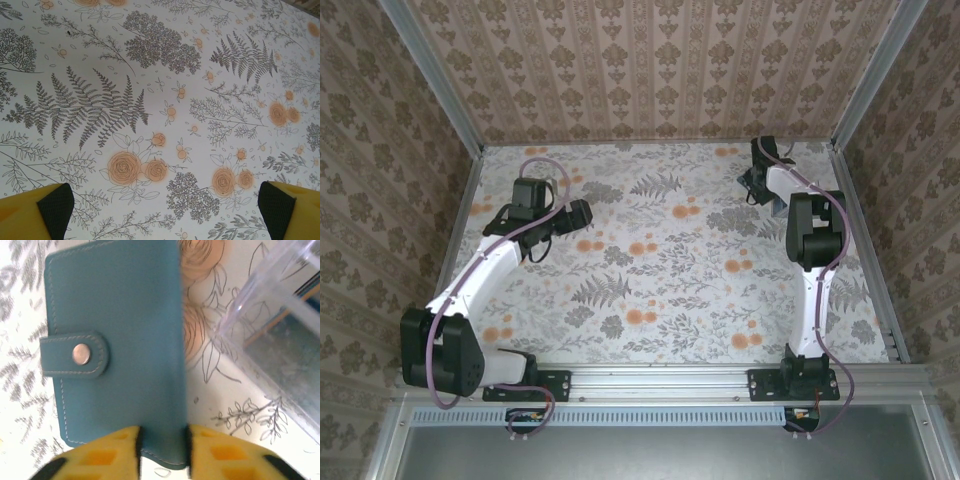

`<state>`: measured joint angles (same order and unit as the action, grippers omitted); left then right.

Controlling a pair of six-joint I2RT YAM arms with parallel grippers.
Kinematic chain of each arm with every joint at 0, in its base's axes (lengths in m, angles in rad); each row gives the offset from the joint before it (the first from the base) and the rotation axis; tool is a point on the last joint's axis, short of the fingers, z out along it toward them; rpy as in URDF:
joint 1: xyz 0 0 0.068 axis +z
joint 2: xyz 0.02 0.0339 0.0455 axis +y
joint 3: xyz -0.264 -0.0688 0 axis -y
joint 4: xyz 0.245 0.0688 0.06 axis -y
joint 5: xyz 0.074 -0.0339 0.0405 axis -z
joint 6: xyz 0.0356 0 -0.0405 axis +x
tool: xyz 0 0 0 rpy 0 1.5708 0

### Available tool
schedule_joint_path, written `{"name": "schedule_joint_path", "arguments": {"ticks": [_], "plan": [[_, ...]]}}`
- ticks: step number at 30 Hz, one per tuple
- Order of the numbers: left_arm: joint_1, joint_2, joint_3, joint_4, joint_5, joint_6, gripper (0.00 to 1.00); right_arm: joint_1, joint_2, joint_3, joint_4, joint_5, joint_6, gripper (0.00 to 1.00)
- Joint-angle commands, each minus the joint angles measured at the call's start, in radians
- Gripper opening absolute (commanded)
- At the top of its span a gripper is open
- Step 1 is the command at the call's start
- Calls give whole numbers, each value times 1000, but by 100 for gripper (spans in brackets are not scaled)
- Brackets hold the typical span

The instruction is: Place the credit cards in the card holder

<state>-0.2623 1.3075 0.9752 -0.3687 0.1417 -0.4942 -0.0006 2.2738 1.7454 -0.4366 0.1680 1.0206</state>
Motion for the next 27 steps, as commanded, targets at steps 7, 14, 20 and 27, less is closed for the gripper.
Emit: {"name": "schedule_joint_path", "arguments": {"ticks": [7,14,20,27], "plan": [[-4,-61,-26,-17,-14,-1,99,6,-47,-78,81,-93,-92,11],[-5,-100,-6,-48,-49,43,99,67,-240,-217,126,-274,-363,5],[-6,-116,-37,-53,-10,71,98,233,-426,-446,97,-324,-360,6],[-46,-112,-127,31,100,14,97,441,-617,-737,155,-590,-498,6]]}}
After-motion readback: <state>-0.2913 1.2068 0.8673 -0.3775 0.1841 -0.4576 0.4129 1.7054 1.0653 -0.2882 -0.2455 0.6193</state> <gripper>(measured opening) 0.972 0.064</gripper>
